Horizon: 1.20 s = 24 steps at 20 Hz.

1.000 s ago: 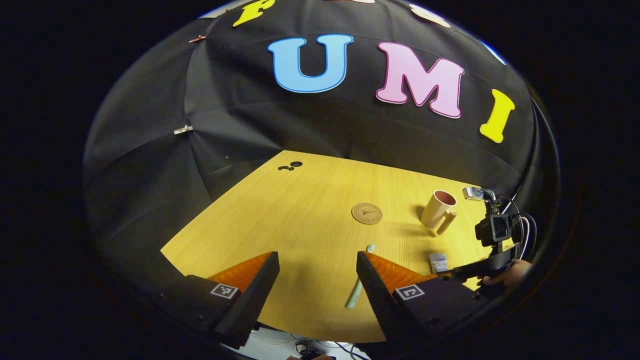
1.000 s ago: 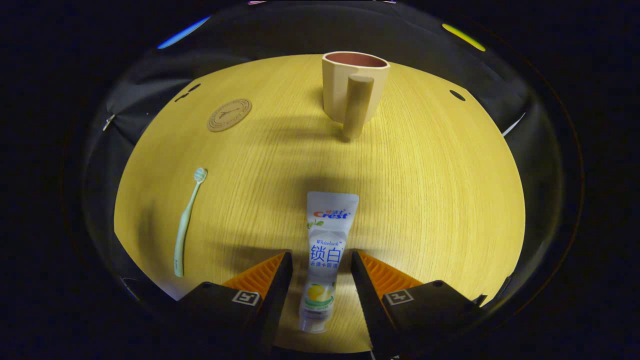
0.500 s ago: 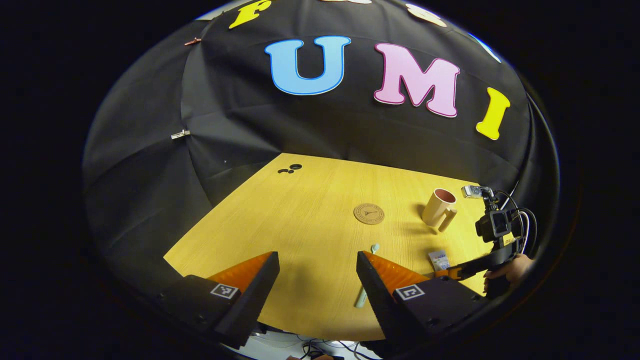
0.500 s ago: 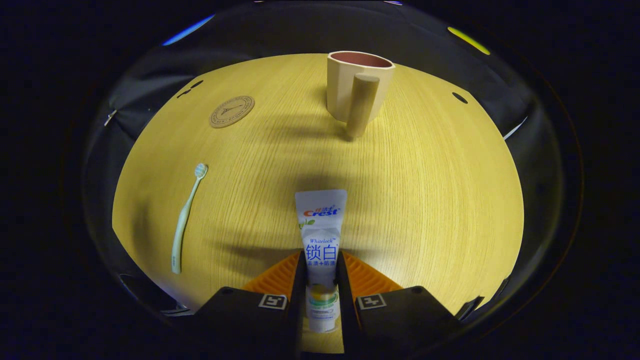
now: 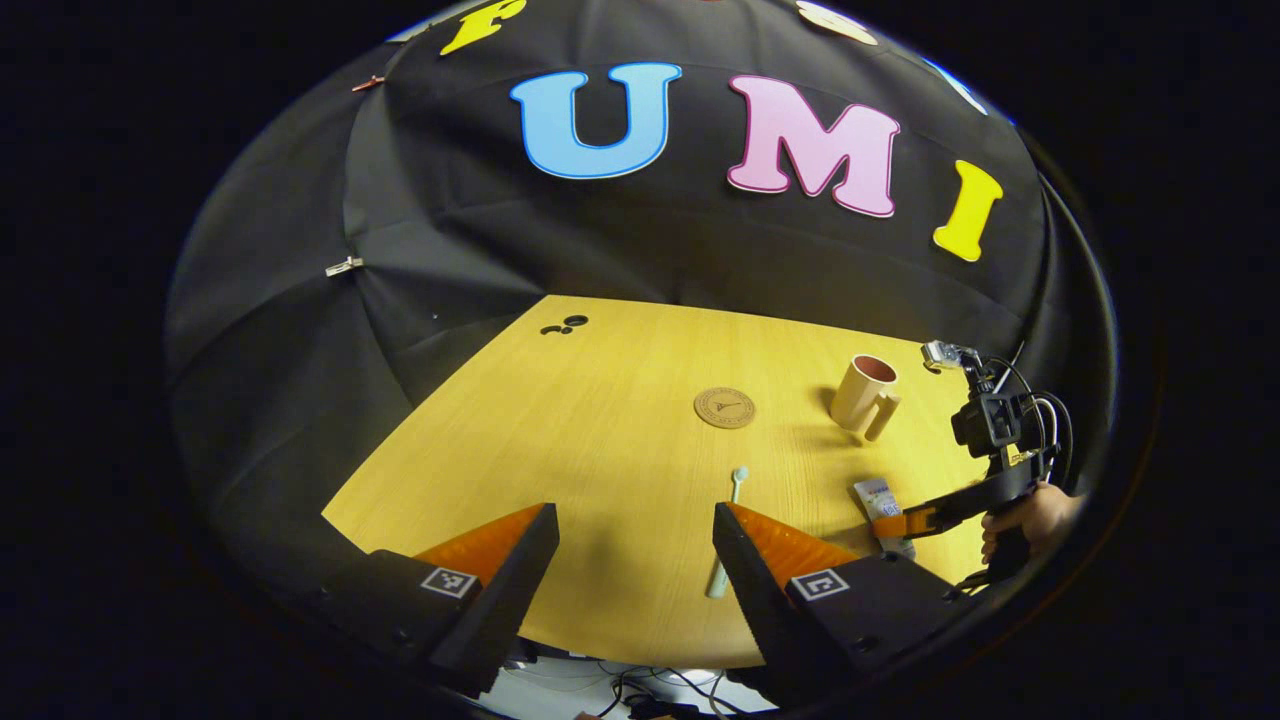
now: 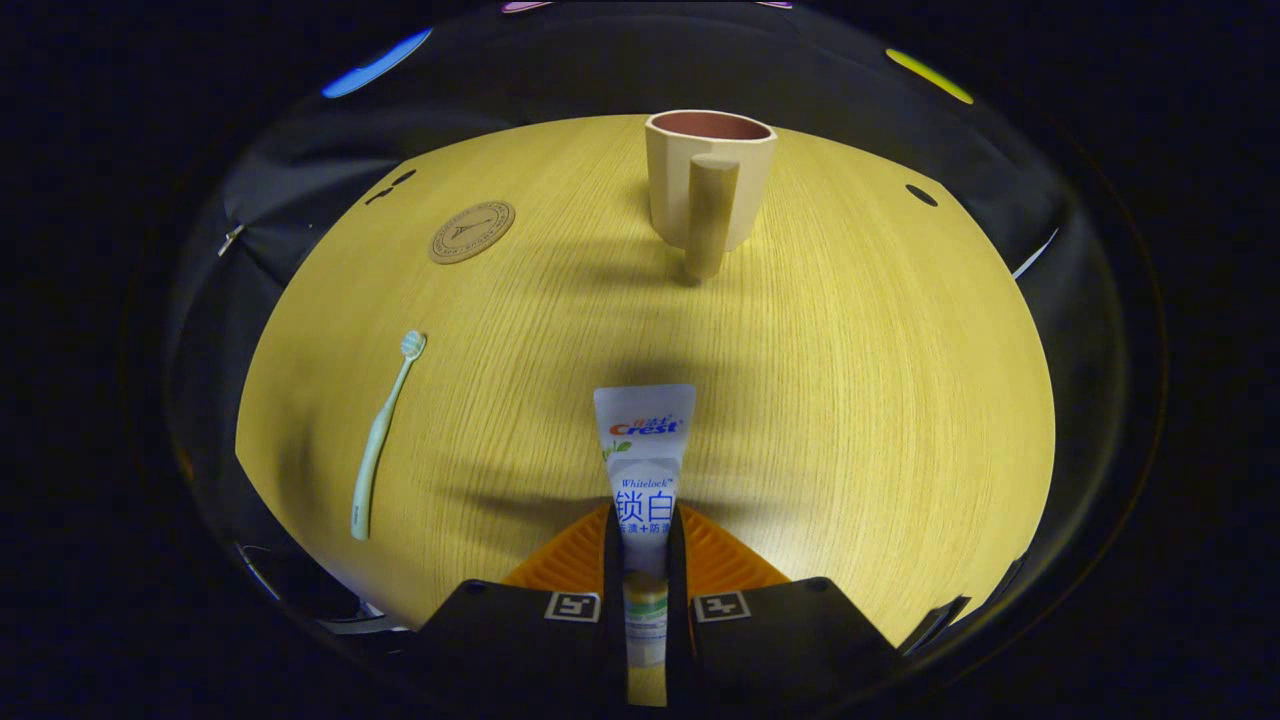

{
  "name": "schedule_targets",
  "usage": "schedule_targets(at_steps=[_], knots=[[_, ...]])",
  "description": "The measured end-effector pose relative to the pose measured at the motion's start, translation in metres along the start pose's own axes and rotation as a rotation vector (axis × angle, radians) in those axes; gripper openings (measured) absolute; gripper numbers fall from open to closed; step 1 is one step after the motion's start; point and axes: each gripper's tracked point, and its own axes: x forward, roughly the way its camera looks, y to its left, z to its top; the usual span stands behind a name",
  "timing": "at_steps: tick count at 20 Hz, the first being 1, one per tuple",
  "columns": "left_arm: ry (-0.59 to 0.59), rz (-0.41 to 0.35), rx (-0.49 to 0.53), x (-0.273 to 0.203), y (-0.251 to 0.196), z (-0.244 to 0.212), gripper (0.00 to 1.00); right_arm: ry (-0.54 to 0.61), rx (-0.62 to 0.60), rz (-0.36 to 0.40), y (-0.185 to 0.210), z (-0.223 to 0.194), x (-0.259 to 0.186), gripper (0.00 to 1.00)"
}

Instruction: Put the toothbrush and toothpaste on the desktop into the cup, then pick up the cup and place it on the coaster on the desktop.

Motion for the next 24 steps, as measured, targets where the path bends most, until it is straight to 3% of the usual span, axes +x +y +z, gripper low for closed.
schedule_targets(at_steps=[7, 12, 14, 17, 22, 24], knots=[[0.132, -0.139, 0.086, 0.047, -0.039, -0.032, 0.98, -0.104, 0.0, 0.048, -0.015, 0.011, -0.048, 0.18], [0.293, -0.234, 0.133, 0.087, -0.071, -0.064, 0.98, -0.149, 0.026, 0.094, -0.019, 0.013, -0.078, 0.19], [0.326, -0.231, 0.169, 0.103, -0.073, -0.07, 0.98, -0.164, 0.028, 0.102, -0.022, 0.013, -0.086, 0.19], [0.383, -0.228, 0.177, 0.12, -0.076, -0.081, 0.85, -0.174, 0.024, 0.111, -0.027, 0.009, -0.093, 0.19], [0.496, -0.217, 0.158, 0.131, -0.077, -0.098, 0.79, -0.174, 0.067, 0.124, -0.033, 0.01, -0.094, 0.19], [0.497, -0.196, 0.182, 0.139, -0.075, -0.099, 0.71, -0.177, 0.071, 0.132, -0.034, 0.012, -0.094, 0.19]])
